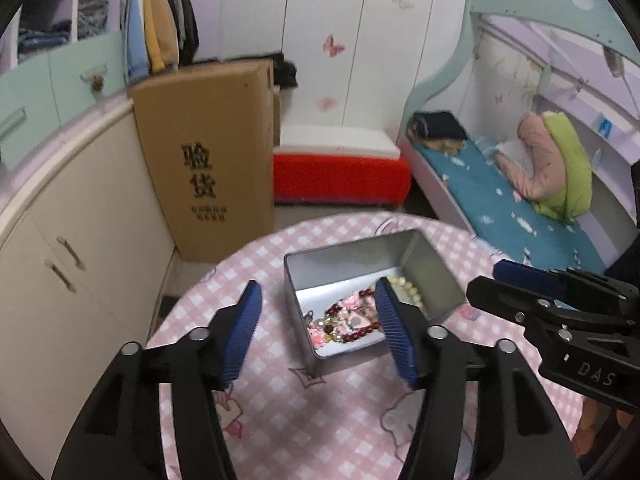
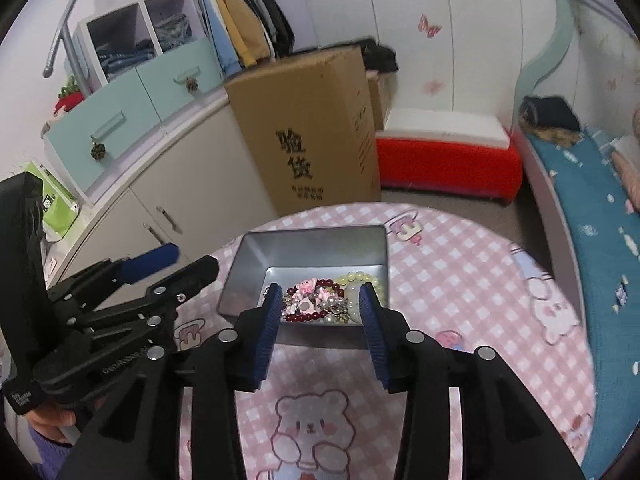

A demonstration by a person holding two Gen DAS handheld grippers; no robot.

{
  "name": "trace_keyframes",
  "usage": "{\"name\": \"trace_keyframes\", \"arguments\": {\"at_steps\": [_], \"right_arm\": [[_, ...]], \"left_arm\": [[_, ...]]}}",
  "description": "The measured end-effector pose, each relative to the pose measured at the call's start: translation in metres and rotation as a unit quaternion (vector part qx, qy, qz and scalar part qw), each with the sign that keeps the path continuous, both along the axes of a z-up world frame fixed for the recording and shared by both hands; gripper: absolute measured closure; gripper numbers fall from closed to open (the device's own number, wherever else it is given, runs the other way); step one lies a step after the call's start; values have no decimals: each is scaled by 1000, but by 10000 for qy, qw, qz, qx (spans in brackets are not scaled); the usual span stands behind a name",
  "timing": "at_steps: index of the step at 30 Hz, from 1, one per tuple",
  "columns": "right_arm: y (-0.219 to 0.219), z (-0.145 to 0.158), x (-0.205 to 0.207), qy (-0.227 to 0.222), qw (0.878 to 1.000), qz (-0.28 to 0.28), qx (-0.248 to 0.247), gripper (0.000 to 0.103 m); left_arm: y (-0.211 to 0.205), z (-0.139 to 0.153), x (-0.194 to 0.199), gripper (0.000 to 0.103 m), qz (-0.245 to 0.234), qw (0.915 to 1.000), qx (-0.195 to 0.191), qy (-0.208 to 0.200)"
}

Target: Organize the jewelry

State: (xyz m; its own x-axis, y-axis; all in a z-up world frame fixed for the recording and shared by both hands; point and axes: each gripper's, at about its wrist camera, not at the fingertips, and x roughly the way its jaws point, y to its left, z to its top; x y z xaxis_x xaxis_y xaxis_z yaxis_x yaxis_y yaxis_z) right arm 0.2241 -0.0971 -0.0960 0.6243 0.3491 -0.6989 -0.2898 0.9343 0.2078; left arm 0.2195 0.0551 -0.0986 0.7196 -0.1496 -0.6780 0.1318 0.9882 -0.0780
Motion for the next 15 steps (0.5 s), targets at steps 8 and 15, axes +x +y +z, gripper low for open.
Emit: {"name": "trace_keyframes", "arguments": {"at_steps": [8, 15], "right_arm": [[-14, 50, -67, -1004, 9944, -322, -102, 39], [-14, 84, -125, -1811, 9819, -458, -311, 28]], "left_arm": [[-9, 53, -69, 20, 62, 9950, 129, -988], [-18, 92, -124, 14, 187, 9858, 245, -1648]]}}
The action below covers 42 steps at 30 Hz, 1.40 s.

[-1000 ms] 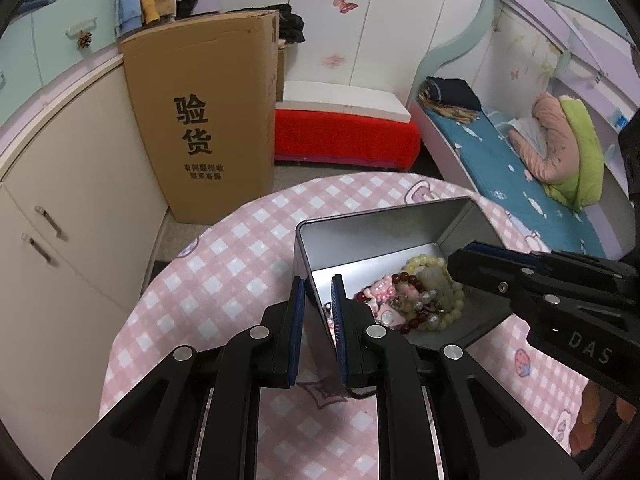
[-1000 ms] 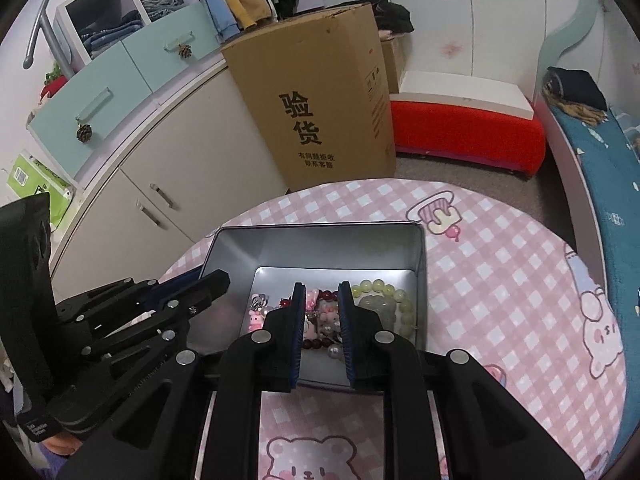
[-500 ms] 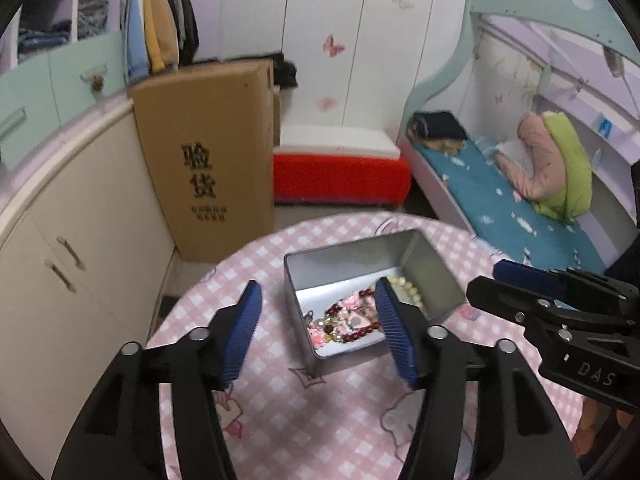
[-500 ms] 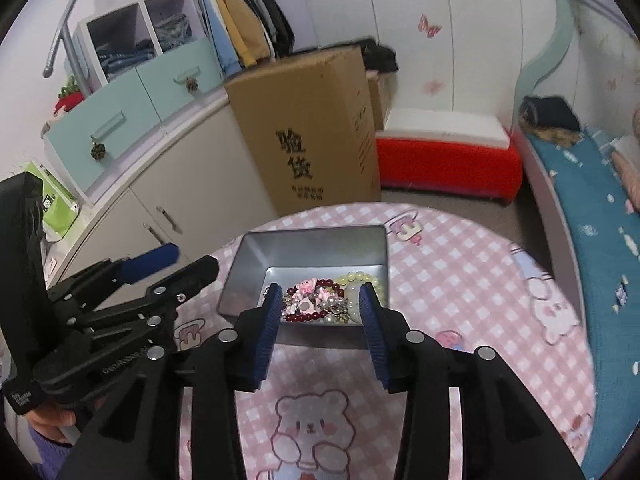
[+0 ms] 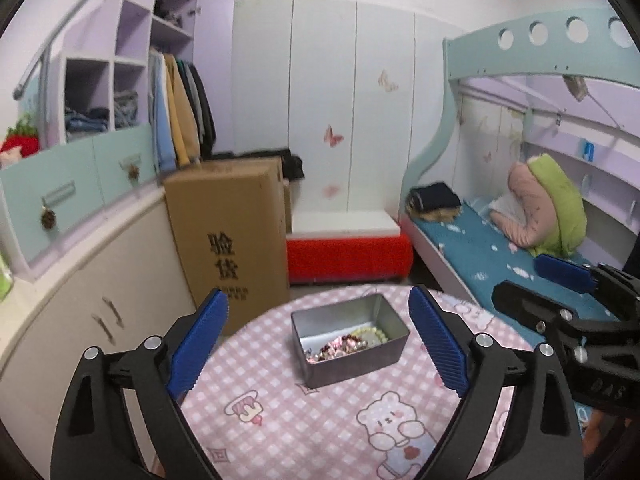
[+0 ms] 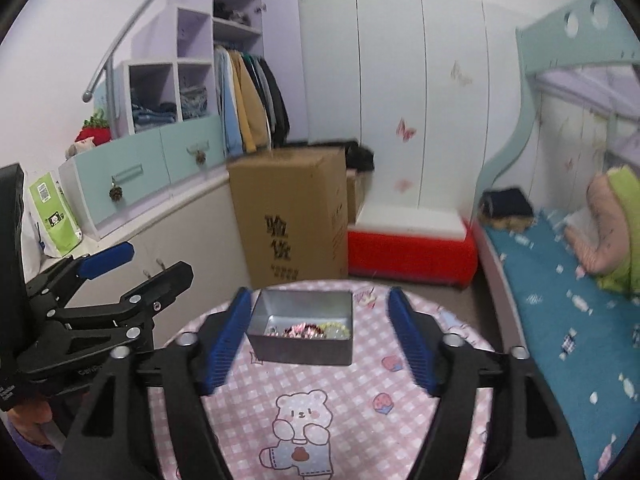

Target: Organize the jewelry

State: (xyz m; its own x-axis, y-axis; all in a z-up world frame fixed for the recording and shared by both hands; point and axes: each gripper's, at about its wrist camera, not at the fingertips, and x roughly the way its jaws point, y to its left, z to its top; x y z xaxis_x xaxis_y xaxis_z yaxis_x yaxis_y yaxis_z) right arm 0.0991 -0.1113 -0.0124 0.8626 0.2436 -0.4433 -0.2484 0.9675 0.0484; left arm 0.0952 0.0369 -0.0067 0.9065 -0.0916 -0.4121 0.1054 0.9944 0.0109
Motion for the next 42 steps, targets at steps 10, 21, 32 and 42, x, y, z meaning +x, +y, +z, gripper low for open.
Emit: {"name": "trace_keyframes", "arguments": {"at_steps": [10, 21, 32, 42], "right_arm": [[-3, 34, -61, -854, 9960, -199, -154, 28], [-6, 49, -96, -1317, 9903, -399, -163, 20], [-13, 43, -106, -1377, 9887, -594, -80, 19], [-17, 37, -101, -1271, 9898, -644, -51, 19]], "left_arm": [[-5, 39, -62, 11, 133, 9969, 60, -776], [-3, 57, -97, 11, 281, 9915, -100, -1269], [-10, 54, -103, 11, 214, 9903, -117, -1367], [-15, 47, -98, 11, 168, 9901, -58, -1395]]}}
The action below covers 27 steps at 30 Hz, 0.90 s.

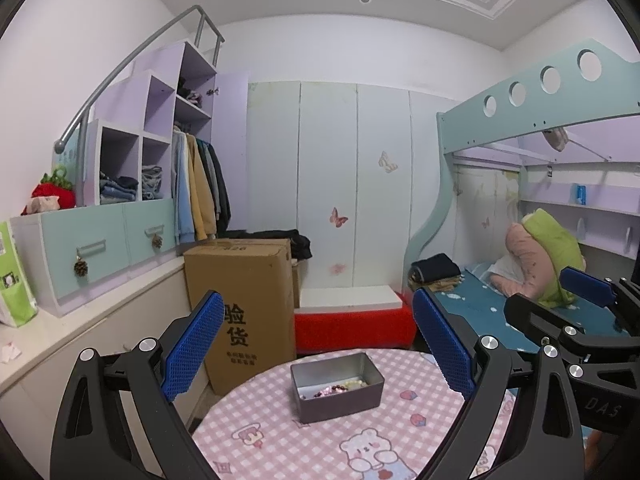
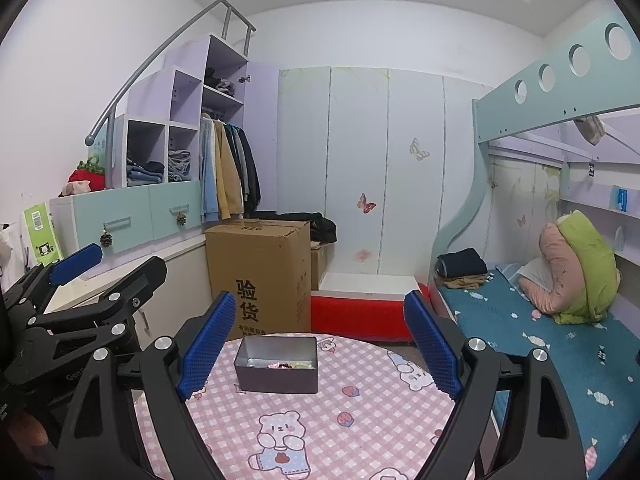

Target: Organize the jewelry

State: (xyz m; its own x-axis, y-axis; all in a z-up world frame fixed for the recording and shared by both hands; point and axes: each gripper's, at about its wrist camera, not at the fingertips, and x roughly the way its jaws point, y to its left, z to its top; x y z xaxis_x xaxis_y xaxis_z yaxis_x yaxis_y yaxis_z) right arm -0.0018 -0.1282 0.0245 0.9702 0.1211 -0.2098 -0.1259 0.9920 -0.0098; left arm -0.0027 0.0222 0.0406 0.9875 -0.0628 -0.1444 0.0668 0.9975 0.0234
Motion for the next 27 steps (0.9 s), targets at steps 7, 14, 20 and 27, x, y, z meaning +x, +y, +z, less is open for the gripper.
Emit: {"name": "trace_keyframes", "arguments": {"at_steps": [7, 14, 20, 27], "right_arm": [[-1, -3, 2, 49, 10000, -18, 30, 19], [-1, -3, 3, 66, 10000, -23, 30, 19], [-2, -5, 3, 102, 9999, -22, 51, 19], [-2, -6, 3, 112, 9999, -23, 55, 19]], "left_arm": [[-1, -2, 3, 11, -28, 10000, 19, 38], [-1, -2, 6, 11, -43, 10000, 28, 57], [0, -3, 7, 11, -64, 9999, 23, 80], [1, -3, 8, 11, -60, 9999, 30, 87]]}}
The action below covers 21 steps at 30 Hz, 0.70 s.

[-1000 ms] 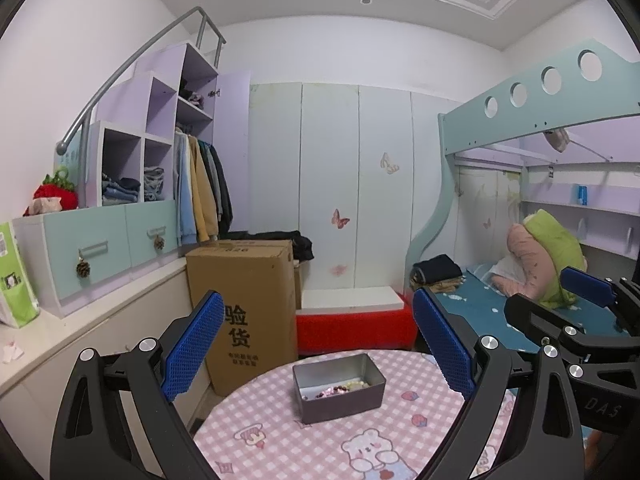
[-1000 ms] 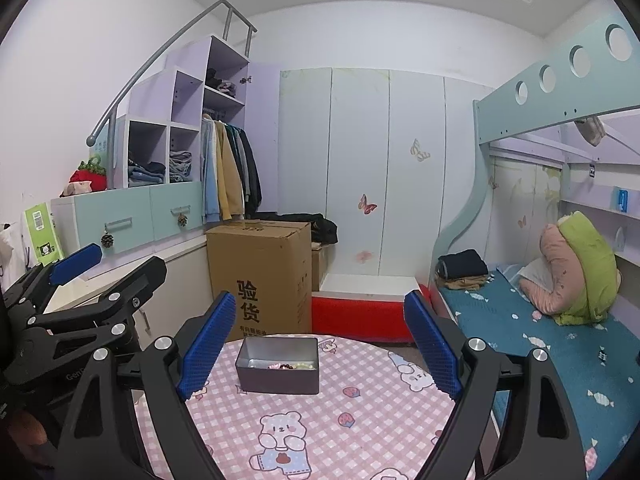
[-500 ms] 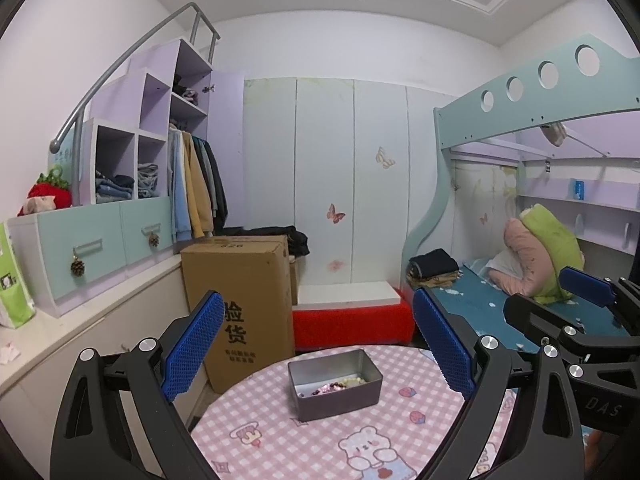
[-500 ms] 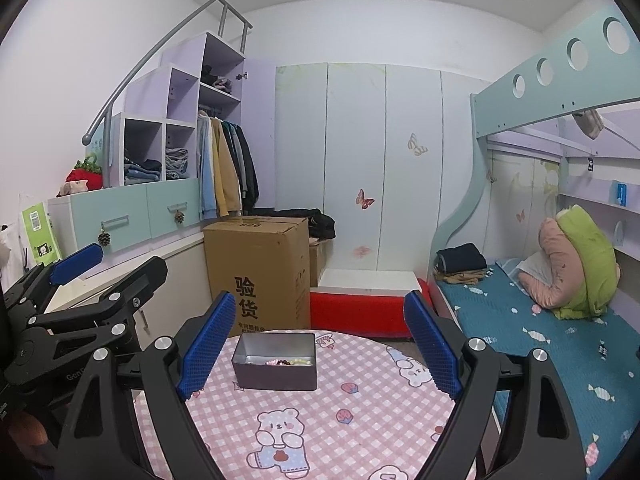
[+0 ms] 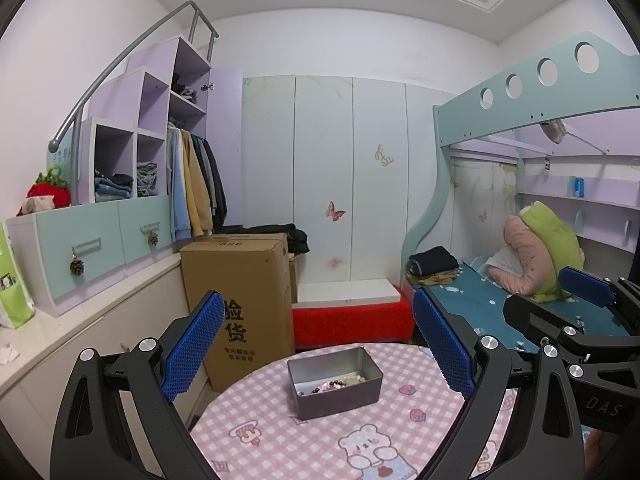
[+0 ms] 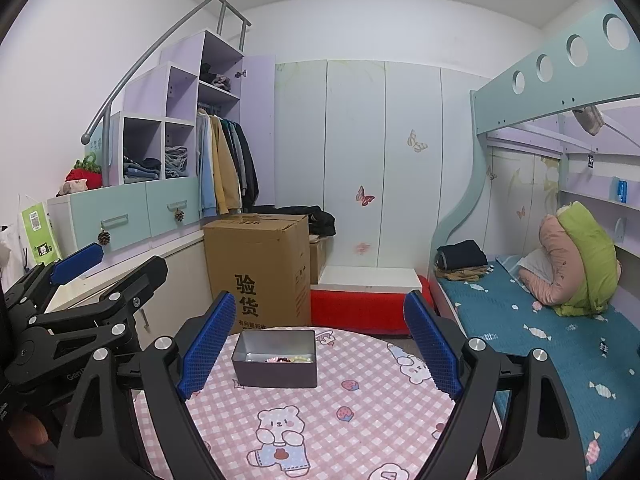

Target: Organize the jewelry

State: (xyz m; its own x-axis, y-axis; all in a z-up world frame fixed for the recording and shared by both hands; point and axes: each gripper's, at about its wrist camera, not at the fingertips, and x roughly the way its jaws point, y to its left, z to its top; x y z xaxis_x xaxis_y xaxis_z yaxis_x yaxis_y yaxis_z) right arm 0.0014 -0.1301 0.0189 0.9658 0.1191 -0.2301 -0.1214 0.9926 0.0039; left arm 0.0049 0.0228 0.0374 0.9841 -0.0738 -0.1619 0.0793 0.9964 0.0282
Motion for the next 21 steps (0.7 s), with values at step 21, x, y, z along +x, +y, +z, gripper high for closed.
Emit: {"name": "trace_keyframes", "arguments": {"at_steps": [21], "right_arm": [[0, -1, 1, 30, 10000, 0, 20, 19]], "left_arm": [[2, -4, 4, 11, -21, 10000, 6, 35]]}}
